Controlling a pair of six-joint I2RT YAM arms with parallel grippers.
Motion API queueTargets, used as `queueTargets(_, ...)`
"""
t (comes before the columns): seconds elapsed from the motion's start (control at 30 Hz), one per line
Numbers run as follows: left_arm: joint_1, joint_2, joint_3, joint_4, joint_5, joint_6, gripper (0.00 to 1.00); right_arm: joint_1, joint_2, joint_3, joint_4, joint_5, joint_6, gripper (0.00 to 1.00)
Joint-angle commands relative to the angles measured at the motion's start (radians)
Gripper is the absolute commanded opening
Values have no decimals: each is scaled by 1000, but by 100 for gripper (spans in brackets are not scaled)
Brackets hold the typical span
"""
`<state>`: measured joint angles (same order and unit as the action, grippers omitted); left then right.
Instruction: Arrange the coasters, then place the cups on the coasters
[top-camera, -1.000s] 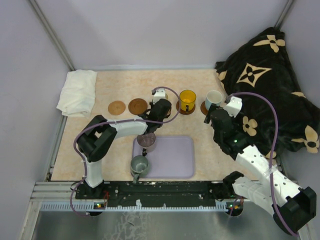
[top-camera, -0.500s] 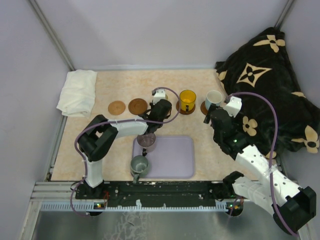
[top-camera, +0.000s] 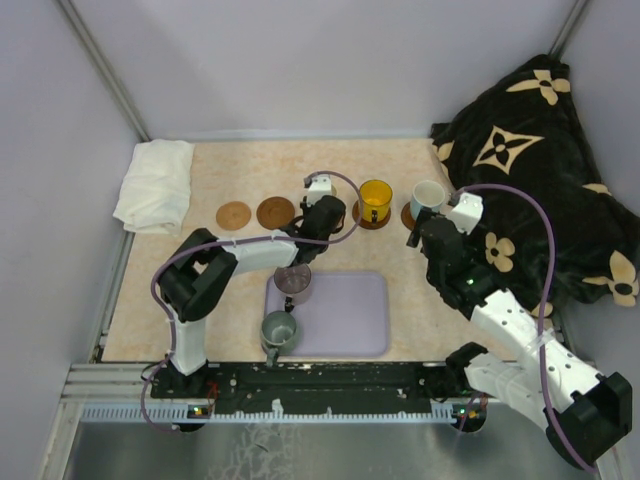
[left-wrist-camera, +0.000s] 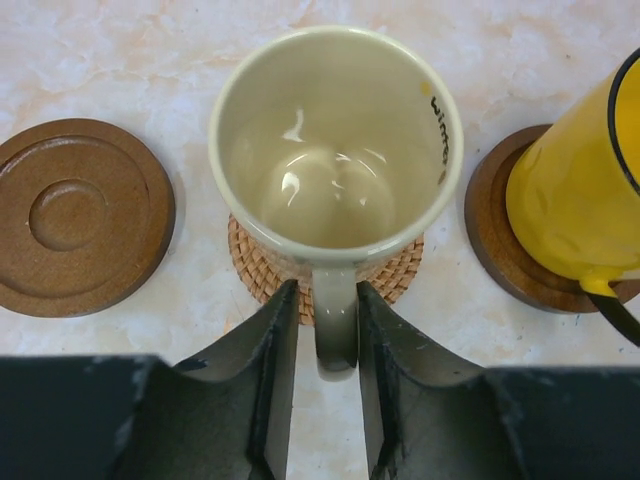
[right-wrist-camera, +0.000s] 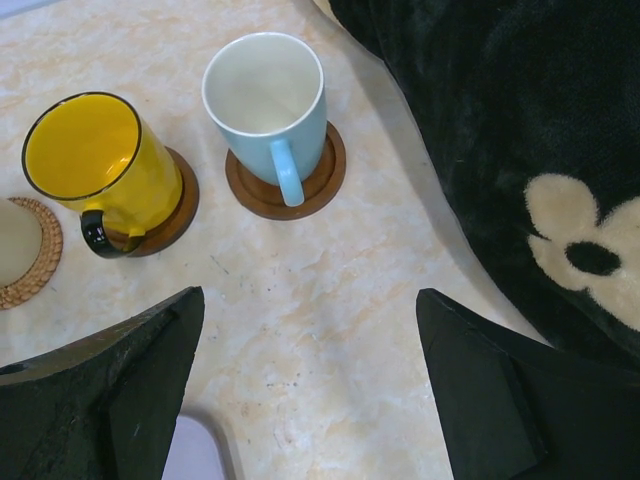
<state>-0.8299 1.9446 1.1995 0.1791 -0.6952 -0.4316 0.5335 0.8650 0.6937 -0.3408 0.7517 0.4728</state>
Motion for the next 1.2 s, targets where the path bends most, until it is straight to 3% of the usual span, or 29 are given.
queueTargets(0.0,-8,-11,32,21,-38,-19,39,-6,2,3,33,0,4,88)
queueTargets(0.1,-8,-18,27,12,-43,-25,50,-6,5,0,36,-4,7,88)
queueTargets(0.47,-9,-57,3,-13,-56,-51,56,-6,8,-2,37,-15,13,88)
queueTargets(0.7,-11,-125,-22,-21,-68,-52,74,-6,8,-8,40,-20,18,88)
queueTargets(1.17,-55,-510,-185,-164,-30,41,75,-6,7,-1,51,-18,16,88)
